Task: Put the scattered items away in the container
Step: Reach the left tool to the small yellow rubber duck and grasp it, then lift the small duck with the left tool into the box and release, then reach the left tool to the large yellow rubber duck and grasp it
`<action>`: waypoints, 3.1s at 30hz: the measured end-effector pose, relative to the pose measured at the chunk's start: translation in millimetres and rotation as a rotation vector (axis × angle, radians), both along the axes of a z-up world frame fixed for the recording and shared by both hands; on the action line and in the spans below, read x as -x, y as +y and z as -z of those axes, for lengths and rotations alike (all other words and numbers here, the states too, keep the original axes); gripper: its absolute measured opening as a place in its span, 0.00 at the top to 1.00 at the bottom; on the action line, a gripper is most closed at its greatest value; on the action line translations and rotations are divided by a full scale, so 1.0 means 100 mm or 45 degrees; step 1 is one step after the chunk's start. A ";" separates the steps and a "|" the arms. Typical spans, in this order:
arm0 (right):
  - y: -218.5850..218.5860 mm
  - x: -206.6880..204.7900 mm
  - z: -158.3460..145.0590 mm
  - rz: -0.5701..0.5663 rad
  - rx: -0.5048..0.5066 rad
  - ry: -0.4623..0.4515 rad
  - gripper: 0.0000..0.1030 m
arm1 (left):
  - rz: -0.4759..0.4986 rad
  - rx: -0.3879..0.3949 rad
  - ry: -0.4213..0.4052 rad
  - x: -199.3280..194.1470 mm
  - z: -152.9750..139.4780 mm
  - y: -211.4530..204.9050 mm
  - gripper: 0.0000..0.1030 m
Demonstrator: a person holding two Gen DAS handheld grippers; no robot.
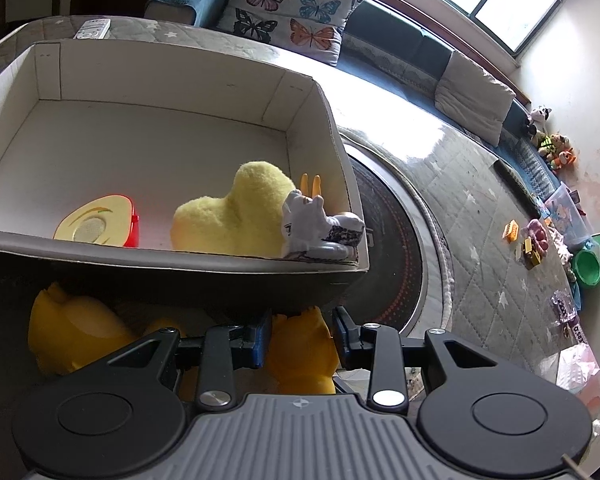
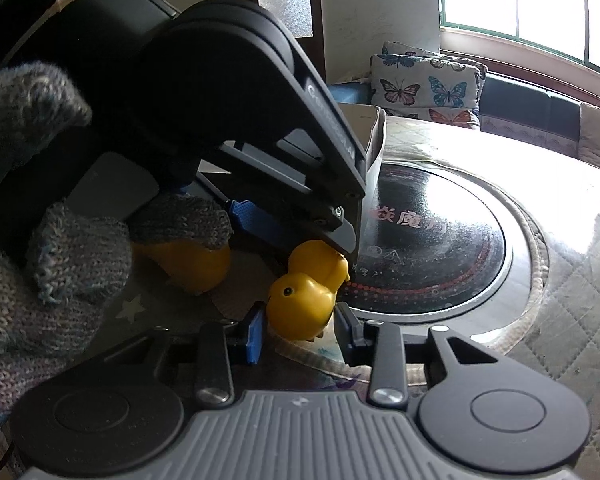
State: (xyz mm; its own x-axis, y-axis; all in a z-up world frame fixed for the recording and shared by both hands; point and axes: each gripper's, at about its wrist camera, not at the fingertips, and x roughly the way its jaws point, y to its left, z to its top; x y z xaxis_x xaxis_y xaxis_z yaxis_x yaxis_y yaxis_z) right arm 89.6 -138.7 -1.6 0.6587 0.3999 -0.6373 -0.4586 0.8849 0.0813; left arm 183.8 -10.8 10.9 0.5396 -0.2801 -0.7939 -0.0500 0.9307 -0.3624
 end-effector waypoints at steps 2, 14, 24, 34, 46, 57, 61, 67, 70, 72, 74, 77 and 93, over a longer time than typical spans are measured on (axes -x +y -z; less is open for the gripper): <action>0.00 0.01 -0.01 -0.002 0.002 -0.003 0.65 | 0.001 0.010 0.000 0.00 0.00 0.01 0.67; 0.04 0.26 -0.14 -0.029 0.061 -0.100 0.66 | -0.001 0.095 -0.059 0.24 -0.14 0.12 0.72; 0.23 0.37 -0.40 -0.087 0.063 -0.227 0.66 | -0.070 0.143 -0.177 0.46 -0.44 0.37 0.74; 0.57 0.09 -0.66 -0.169 0.046 -0.337 0.66 | -0.144 0.148 -0.297 0.30 -0.76 0.70 0.74; 1.00 -0.52 -0.50 -0.224 0.092 -0.250 0.66 | -0.187 0.186 -0.207 -0.24 -0.50 1.04 0.74; 1.20 -0.73 -0.36 -0.236 0.135 -0.229 0.66 | -0.193 0.215 -0.152 -0.36 -0.26 1.18 0.72; 1.17 -0.72 -0.37 -0.218 0.129 -0.224 0.64 | -0.199 0.213 -0.165 -0.32 -0.28 1.22 0.72; 1.08 -0.63 -0.40 -0.183 0.108 -0.231 0.55 | -0.217 0.208 -0.195 -0.19 -0.35 1.28 0.72; 1.05 -0.56 -0.40 -0.180 0.103 -0.236 0.52 | -0.217 0.200 -0.214 -0.08 -0.40 1.28 0.71; 1.02 -0.47 -0.41 -0.181 0.099 -0.243 0.52 | -0.217 0.194 -0.227 -0.02 -0.42 1.29 0.71; 0.99 -0.37 -0.41 -0.181 0.094 -0.249 0.51 | -0.214 0.181 -0.234 0.05 -0.45 1.28 0.71; 0.94 -0.23 -0.43 -0.180 0.086 -0.252 0.46 | -0.215 0.157 -0.249 0.17 -0.48 1.27 0.71; 0.84 0.23 -0.37 -0.180 0.064 -0.211 0.26 | -0.259 0.093 -0.240 0.73 -0.42 1.24 0.70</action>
State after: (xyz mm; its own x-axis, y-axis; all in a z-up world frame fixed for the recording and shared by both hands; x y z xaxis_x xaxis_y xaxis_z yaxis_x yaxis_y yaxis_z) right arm 66.2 -55.1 35.4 0.6958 0.4660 -0.5466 -0.5817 0.8120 -0.0482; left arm 110.4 113.3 52.9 0.7266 -0.2041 -0.6561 -0.1582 0.8795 -0.4488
